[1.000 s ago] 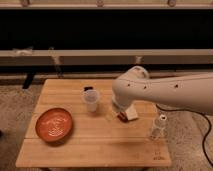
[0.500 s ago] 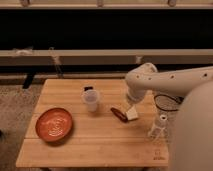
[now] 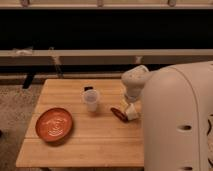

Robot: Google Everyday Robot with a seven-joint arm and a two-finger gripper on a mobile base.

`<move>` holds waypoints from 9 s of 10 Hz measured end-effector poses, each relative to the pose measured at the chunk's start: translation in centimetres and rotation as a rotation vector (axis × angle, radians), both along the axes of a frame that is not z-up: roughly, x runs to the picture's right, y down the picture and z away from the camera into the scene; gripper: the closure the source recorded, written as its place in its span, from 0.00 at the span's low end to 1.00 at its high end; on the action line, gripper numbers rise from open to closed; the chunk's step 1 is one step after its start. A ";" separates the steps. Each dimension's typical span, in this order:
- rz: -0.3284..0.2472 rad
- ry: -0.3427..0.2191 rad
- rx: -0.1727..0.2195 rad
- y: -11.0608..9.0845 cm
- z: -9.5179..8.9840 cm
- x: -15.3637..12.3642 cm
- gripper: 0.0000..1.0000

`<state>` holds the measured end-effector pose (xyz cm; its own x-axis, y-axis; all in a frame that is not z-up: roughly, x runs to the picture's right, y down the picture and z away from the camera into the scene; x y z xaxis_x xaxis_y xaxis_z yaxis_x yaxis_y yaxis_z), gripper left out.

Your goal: Wipe the white sponge on the table

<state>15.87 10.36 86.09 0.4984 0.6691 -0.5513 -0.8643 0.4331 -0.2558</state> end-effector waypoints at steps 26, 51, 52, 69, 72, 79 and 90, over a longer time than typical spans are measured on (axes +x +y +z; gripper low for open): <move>0.132 -0.030 0.046 -1.3 2.2 2.6 1.00; -0.023 -0.233 0.079 -1.1 6.5 -1.3 1.00; 0.000 -0.200 0.077 -1.0 6.7 0.4 1.00; 0.009 -0.280 0.199 -8.5 13.7 -4.8 1.00; -0.021 -0.350 0.149 -5.5 11.0 -7.0 1.00; 0.015 -0.250 0.075 -1.5 7.6 0.8 0.78; -0.081 -0.277 0.006 -3.3 6.2 2.3 0.20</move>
